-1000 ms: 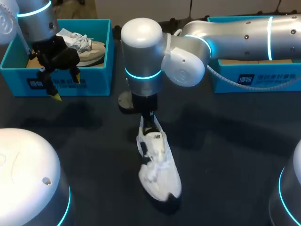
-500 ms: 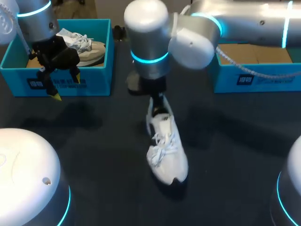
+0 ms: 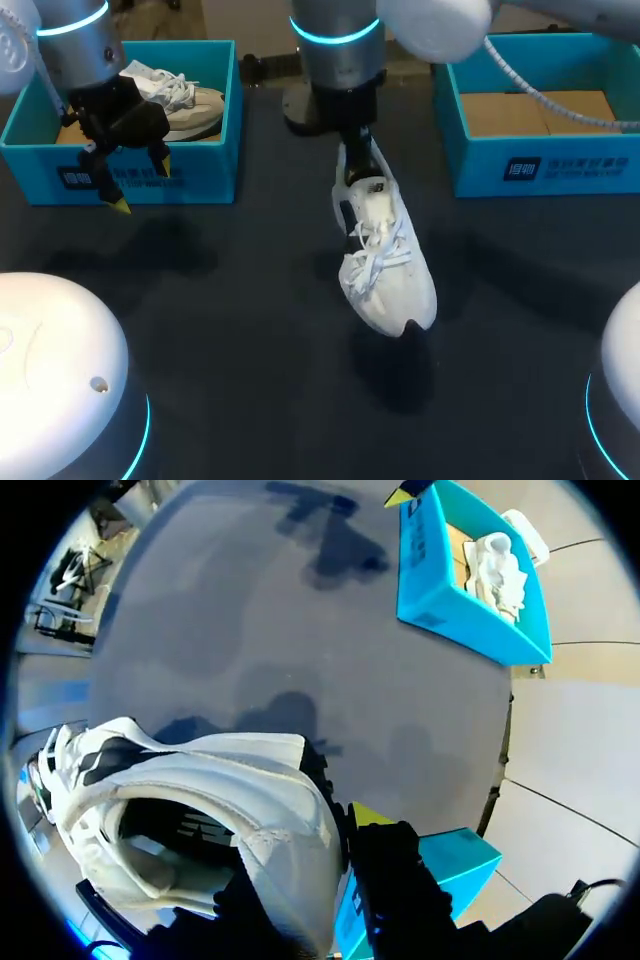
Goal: Take the shoe out of the shoebox, open the shoe tongue, remove and reinsert the insole, then place the shoe into the shoebox
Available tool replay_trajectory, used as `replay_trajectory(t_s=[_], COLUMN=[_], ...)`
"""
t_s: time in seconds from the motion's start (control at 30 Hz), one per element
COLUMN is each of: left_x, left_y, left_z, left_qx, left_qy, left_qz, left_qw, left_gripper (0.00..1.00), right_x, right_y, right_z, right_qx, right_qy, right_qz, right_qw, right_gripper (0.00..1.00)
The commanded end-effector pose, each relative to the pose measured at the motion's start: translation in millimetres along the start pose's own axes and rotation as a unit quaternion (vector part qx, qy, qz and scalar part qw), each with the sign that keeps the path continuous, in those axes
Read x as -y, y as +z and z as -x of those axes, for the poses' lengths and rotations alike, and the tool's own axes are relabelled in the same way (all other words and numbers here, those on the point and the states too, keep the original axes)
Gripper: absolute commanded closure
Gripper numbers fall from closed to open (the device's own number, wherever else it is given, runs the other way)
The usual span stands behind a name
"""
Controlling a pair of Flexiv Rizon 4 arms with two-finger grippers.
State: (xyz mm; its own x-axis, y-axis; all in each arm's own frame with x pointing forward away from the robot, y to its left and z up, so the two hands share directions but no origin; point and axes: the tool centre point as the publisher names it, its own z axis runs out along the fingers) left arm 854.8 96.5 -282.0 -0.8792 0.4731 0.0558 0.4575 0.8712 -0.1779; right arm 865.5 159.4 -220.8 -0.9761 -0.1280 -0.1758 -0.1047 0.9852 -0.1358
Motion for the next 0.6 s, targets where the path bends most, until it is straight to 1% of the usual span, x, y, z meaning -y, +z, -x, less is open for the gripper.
replay_trajectory(t_s=[0.03, 0.27, 0.4, 0.5, 0.6], left_x=[0, 0, 0, 0, 0], left_y=[0, 0, 0, 0, 0], left_z=[-0.8, -0.8, -0.8, -0.8, -0.8], left_qx=[0.000, 0.000, 0.000, 0.000, 0.000], left_qy=[0.000, 0.000, 0.000, 0.000, 0.000], left_qz=[0.000, 0.000, 0.000, 0.000, 0.000], left_qw=[1.000, 1.000, 1.000, 1.000, 1.000], left_gripper=[0.00, 0.00, 0.00, 0.00, 0.00], right_x=[3.0, 3.4, 18.4, 34.3, 55.9], right_y=[-4, -4, -17, -20, -23], right_z=[-2.1, -2.0, 12.8, 28.5, 45.5], right_qx=[0.002, 0.003, 0.018, 0.019, 0.026], right_qy=[0.000, 0.001, 0.007, -0.002, -0.014], right_qz=[0.002, 0.004, -0.023, -0.035, -0.040], right_qw=[1.000, 1.000, 1.000, 0.999, 0.999], right_gripper=[1.00, 1.00, 1.00, 1.00, 1.00])
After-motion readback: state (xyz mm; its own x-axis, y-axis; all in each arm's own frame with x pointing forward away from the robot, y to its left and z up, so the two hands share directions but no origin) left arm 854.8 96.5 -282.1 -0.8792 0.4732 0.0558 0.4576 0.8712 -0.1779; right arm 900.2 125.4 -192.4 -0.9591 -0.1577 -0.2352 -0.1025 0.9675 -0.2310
